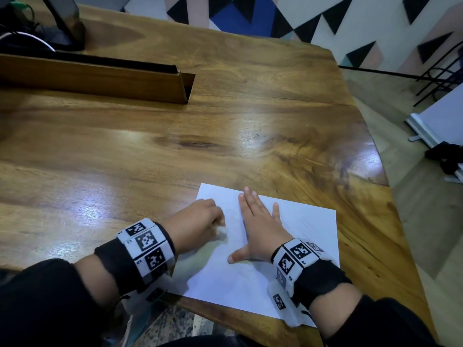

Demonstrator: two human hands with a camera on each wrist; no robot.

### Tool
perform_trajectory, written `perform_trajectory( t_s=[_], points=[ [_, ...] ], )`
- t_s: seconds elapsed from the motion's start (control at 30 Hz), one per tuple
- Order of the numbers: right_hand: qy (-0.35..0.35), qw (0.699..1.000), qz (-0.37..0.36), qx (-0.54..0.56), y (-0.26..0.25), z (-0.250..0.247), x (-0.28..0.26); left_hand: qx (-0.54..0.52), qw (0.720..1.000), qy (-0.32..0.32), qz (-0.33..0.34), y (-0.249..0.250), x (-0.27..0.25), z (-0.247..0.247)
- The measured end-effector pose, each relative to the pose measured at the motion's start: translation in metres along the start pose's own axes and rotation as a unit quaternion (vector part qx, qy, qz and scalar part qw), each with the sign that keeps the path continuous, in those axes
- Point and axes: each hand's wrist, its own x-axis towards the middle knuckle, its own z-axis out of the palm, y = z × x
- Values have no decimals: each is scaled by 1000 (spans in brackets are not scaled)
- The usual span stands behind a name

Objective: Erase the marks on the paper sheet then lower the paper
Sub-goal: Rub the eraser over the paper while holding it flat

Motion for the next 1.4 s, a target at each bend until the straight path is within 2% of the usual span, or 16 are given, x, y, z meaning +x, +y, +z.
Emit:
perform_trajectory(
  t_s=[0.07,0.13,0.27,0.37,0.5,0.57,0.63,0.67,0.8,0.9,0.97,1.07,1.13,1.2,1.27,1.4],
  points=[
    [-1,1000,-3,9,2,-3,0,-7,1000,29,9,1,4,7],
    [-1,1000,0,29,9,-8,-1,-39,999,33,10,0,2,16],
    [4,999,11,30,29,-13,-8,-35,999,32,10,-10,-1,20],
    [0,1000,-5,22,33,-11,-11,-73,995,62,1,-17,-5,15],
    [3,1000,-26,10,21,-6,-6,-61,996,65,-13,-29,-7,7],
    [6,1000,-18,1,16,-4,-3,-48,998,44,-20,-27,-8,1],
    [5,1000,-12,-3,14,-5,-2,56,997,38,-27,-20,1,-4],
    [3,1000,-13,-4,14,-5,-2,72,996,47,-39,-15,8,-7],
    [-4,1000,-16,-11,13,-7,-3,8,994,80,-69,6,46,-21],
    [-5,1000,-12,-13,13,-7,-2,6,993,90,-78,11,61,-23],
    [-8,1000,-11,-16,13,-7,-2,23,996,55,-60,8,57,-23],
    [-10,1000,-13,-17,13,-7,-1,37,994,-75,-69,3,53,-30],
    [-11,1000,-13,-22,12,-7,-1,33,997,-40,-59,4,57,-31],
    [-11,1000,-13,-25,13,-7,-1,22,996,57,-58,5,60,-26],
    [-13,999,-12,-28,13,-6,0,21,995,84,-49,3,57,-20],
    [-11,999,-11,-29,13,-6,1,42,995,-55,-66,-2,49,-24]
  ],
)
